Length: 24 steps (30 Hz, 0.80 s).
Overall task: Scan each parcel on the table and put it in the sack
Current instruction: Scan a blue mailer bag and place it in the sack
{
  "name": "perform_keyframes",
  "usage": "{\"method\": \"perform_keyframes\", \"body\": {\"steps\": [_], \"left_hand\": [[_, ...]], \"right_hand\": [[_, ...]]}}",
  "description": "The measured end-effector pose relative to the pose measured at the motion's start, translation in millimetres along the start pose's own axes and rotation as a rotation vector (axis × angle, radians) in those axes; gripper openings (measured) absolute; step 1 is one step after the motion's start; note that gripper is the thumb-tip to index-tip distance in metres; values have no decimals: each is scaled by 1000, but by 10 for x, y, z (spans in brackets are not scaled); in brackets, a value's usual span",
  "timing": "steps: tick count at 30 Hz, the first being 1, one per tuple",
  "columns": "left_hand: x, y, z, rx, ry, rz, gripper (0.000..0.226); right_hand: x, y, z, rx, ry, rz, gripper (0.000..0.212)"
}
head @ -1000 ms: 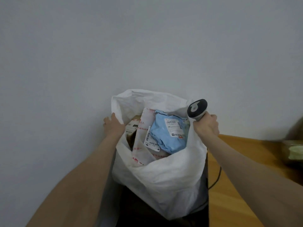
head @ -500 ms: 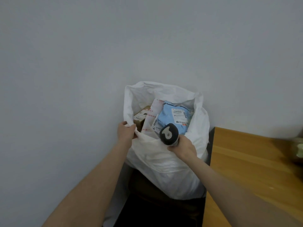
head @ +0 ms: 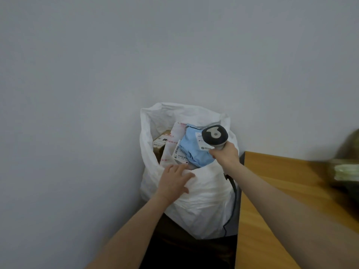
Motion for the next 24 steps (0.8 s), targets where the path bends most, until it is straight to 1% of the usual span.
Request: {"method": "perform_keyframes", "body": {"steps": [2, 3, 5, 6, 7, 8, 10, 12, 14, 16, 17, 18, 19, 21, 22, 23, 24], "left_hand": [[-32, -132, -131, 77, 25, -29, 31], [-82, -210, -274, 161, 75, -55, 24], [-278, -355, -644, 358, 199, -140, 21], [-377, -428, -796, 411, 257, -184, 22], [-455, -513, -884, 408, 305, -214, 23], [-483, -613, -906, 346, 333, -220, 26], [-409, -772, -849, 166, 332, -198, 30], [-261, -886, -821, 90, 360, -190, 36], [33, -1034, -717, 33, 324, -152, 62], [454, -1143, -499, -67, 179, -76, 88], [631, -1165, -380, -107, 109, -48, 93], [753, -1179, -276, -125, 66, -34, 91], [825, -1194, -195, -118, 41, -22, 82], [806, -1257, -157, -61, 85, -38, 49], [731, -1311, -192, -20, 170, -82, 33], [628, -1368, -256, 34, 288, -142, 23], [518, -1413, -358, 101, 411, -208, 18]], "right_hand": [[111, -31, -98, 12, -24, -2, 24], [162, -53, -166, 31, -22, 1, 28], [244, -115, -324, 91, -16, 32, 30], [277, -147, -390, 114, -16, 53, 30], [304, -181, -444, 130, -17, 70, 29], [327, -214, -488, 142, -22, 81, 29], [378, -267, -554, 157, -23, 106, 28], [438, -308, -574, 156, -36, 135, 29], [486, -348, -587, 156, -47, 146, 33], [525, -369, -617, 165, -39, 153, 33], [555, -378, -640, 172, -47, 162, 32], [590, -390, -664, 177, -57, 170, 31], [633, -406, -694, 180, -66, 180, 29], [718, -436, -775, 188, -89, 205, 28], [758, -458, -825, 195, -107, 220, 28], [787, -478, -872, 202, -125, 229, 28], [807, -494, -914, 212, -140, 234, 28]]}}
Point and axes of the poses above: each hand's wrist, its own y-axis away from the middle knuckle, its own z-axis out of the palm, x = y × z, the point moved 9 cm from there along -y, towards the middle knuckle, and after that the axes turned 5 degrees about x, right-handed, at the moved point
